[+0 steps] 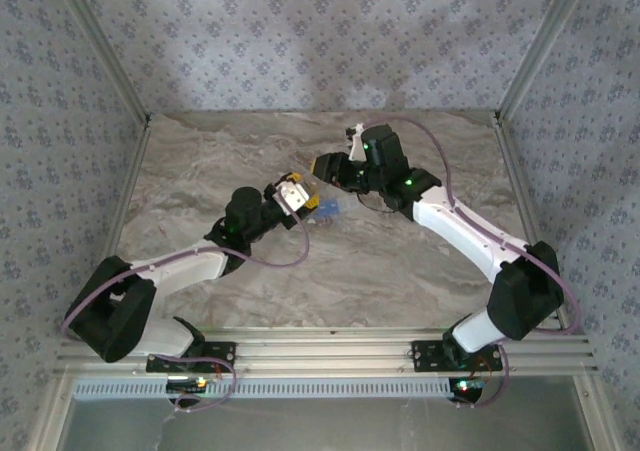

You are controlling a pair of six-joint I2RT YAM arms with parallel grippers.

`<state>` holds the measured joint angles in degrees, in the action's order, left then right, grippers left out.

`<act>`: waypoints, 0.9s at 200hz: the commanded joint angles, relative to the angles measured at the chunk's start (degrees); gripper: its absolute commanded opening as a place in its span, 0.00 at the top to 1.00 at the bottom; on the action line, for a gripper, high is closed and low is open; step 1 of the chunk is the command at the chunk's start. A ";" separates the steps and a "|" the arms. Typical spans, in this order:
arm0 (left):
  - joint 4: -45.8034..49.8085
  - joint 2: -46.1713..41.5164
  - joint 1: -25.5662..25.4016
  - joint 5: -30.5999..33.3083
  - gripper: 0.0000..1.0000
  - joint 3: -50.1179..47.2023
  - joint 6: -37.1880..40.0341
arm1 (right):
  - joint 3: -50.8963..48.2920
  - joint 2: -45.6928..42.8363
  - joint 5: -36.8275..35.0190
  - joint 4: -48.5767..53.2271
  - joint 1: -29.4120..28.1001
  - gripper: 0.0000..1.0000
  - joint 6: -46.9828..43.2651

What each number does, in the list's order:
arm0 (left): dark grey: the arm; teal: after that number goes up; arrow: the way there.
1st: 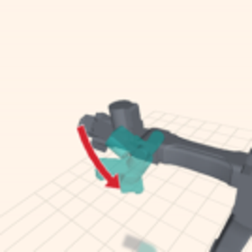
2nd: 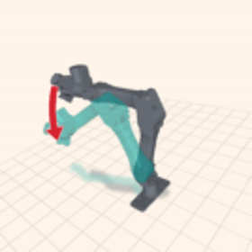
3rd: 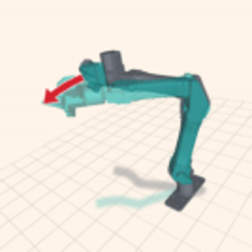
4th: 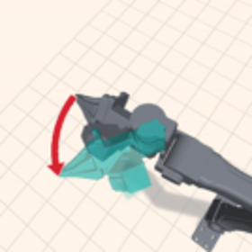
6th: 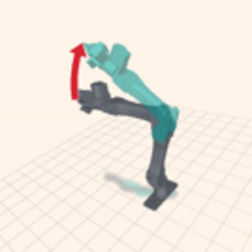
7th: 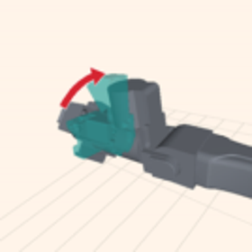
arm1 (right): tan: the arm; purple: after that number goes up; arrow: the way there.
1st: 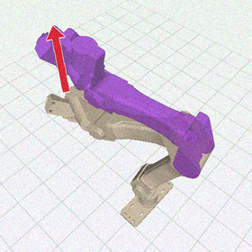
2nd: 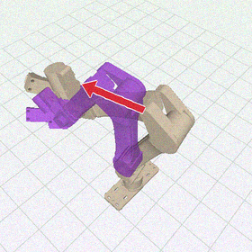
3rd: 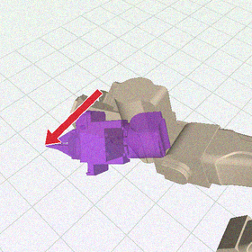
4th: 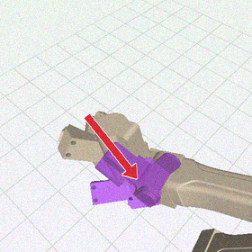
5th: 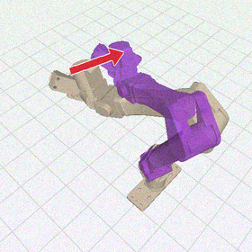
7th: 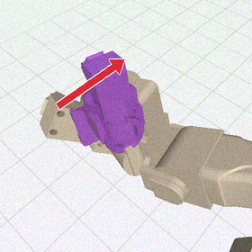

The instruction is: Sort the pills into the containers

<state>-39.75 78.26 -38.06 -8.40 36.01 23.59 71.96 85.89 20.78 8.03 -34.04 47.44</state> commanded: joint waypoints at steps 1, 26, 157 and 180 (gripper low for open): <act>-8.50 -0.44 -4.37 -11.19 1.00 -0.24 3.83 | 3.00 1.85 -7.18 -3.33 1.08 0.64 1.48; -9.25 0.24 -4.35 -11.29 1.00 -0.60 3.22 | 3.34 1.57 -7.24 -2.87 1.25 0.60 0.98; -9.78 1.36 -4.08 -11.54 1.00 -0.85 1.11 | 3.59 -2.97 -8.51 -1.13 3.69 0.49 -2.80; -11.25 1.44 -0.63 -17.49 1.00 -1.13 -3.74 | 4.81 -4.22 -1.74 -4.48 9.14 0.50 -12.67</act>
<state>-46.72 79.31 -41.89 -19.33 35.31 24.36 73.41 84.77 14.02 7.07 -30.02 44.97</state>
